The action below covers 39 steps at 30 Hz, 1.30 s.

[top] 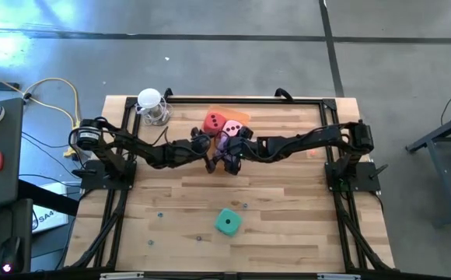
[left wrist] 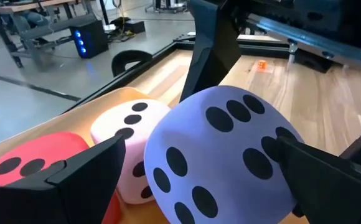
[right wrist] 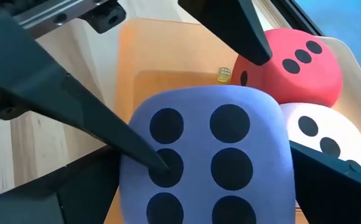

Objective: Pick & Place Dice
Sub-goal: Put the big purple die into the orange bin, then put the small orange die into the orange bin

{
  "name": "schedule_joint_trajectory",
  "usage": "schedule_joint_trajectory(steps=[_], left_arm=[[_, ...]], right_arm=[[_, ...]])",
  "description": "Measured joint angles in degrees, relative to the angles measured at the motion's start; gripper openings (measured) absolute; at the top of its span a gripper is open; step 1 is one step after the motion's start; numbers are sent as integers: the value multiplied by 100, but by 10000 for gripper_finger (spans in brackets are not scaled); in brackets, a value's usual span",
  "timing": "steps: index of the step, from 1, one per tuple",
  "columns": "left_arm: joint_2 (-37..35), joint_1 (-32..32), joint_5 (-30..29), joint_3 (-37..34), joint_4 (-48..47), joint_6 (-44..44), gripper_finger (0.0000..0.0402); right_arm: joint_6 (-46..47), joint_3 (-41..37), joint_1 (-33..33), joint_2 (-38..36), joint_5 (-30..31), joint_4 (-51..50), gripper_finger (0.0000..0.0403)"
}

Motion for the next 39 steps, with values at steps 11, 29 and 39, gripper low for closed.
schedule_joint_trajectory(steps=[11, 29, 39], left_arm=[[36, 52, -192, -28, -486, 41, 400], [12, -75, -138, -4, -392, -48, 400], [-514, -497, -308, -4, -399, 506, 400]], right_arm=[[-142, 24, 228, -63, -124, 209, 400], [-207, 9, 595, -402, 39, -114, 400], [315, 6, 1030, -535, 1914, -1106, 400]])
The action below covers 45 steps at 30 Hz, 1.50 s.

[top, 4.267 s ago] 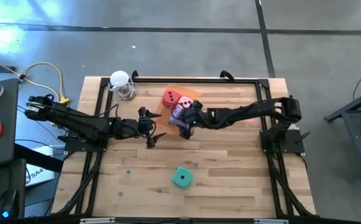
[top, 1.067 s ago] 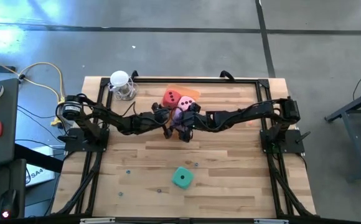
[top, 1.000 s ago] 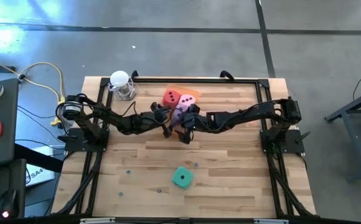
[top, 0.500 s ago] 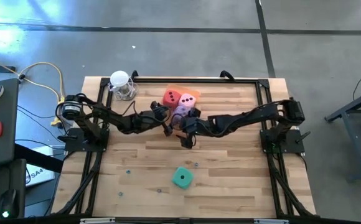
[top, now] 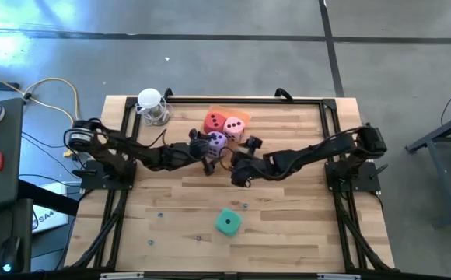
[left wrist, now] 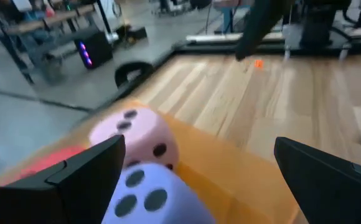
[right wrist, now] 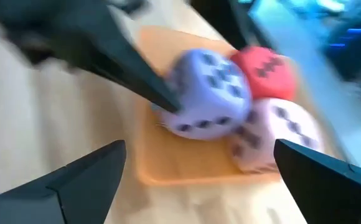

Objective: Pick & Place Dice
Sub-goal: Put the small orange die into the orange bin

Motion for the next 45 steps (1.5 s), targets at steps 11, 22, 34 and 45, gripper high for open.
schedule_joint_trajectory(steps=[11, 22, 34, 45], left_arm=[[-1004, -671, -432, 0, -1386, 545, 400], [-1271, -753, -235, 0, -1900, 321, 400], [-1271, -753, 1232, -2, -1912, -41, 400], [-1268, -753, 1271, -2, -1909, -60, 400]], right_arm=[[2800, -2, 684, -128, 1192, -3017, 400], [6558, -493, 1321, -1430, 1087, -5939, 400], [8306, -3127, 1494, -2975, 937, -3797, 400], [7133, -3368, 974, -2899, 558, -3278, 400]])
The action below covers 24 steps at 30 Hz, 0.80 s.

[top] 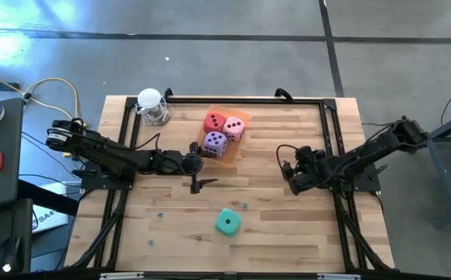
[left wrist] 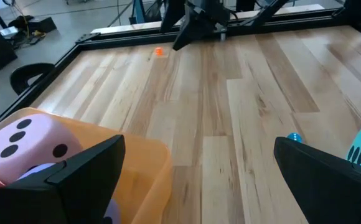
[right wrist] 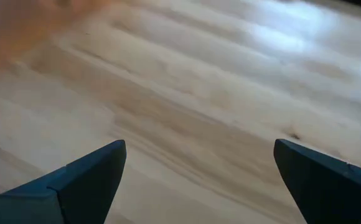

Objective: Pick & Place Dice
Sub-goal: Put the small orange die into the orange bin

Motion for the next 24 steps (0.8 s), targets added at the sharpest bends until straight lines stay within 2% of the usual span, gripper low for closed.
schedule_joint_trajectory(steps=[5, 7, 16, 24], left_arm=[[0, 1, 0, 0, 1, 2, 400], [1, 35, 7, 0, 2, 2, 400], [4, 153, 10, 0, 0, -241, 400], [4, 153, 11, 1, -23, -285, 400]], right_arm=[[527, 1, -564, -17, -762, -644, 400], [704, 0, -745, -17, -887, -850, 400], [1372, -88, -1112, 51, -933, -1024, 400], [1343, -107, -1545, 321, -943, -987, 400]])
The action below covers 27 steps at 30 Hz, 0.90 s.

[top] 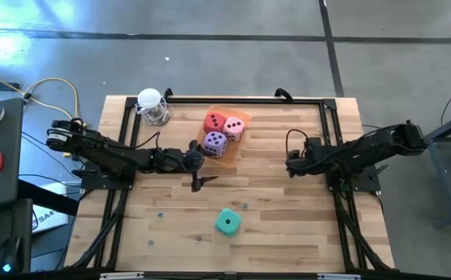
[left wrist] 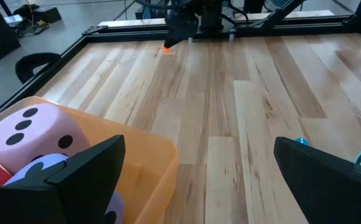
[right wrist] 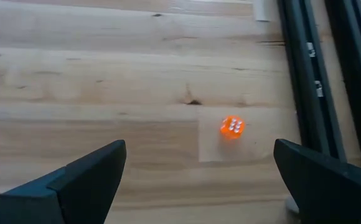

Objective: Pick & Place Dice
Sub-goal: Put the small orange die into the orange bin

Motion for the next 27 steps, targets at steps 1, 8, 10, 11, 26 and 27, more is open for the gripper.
schedule_joint_trajectory(steps=[1, 8, 10, 11, 26, 27], left_arm=[[0, 0, 0, 0, -1, -1, 400], [0, 0, -2, -1, -2, -15, 400], [0, 0, -2, -1, -4, -15, 400], [0, 0, -2, -1, -4, -15, 400], [1, -2, -4, -1, -46, -13, 400], [1, -2, -4, -1, -60, -12, 400]], right_arm=[[-4, 0, -77, 63, 2, 0, 400], [-221, -2, -534, 609, -189, 20, 400], [-301, -2, -632, 784, -263, 33, 400], [-314, -2, -677, 868, -281, 51, 400], [-413, -68, -865, 1440, 37, 746, 400], [-404, -99, -865, 1440, 50, 836, 400]])
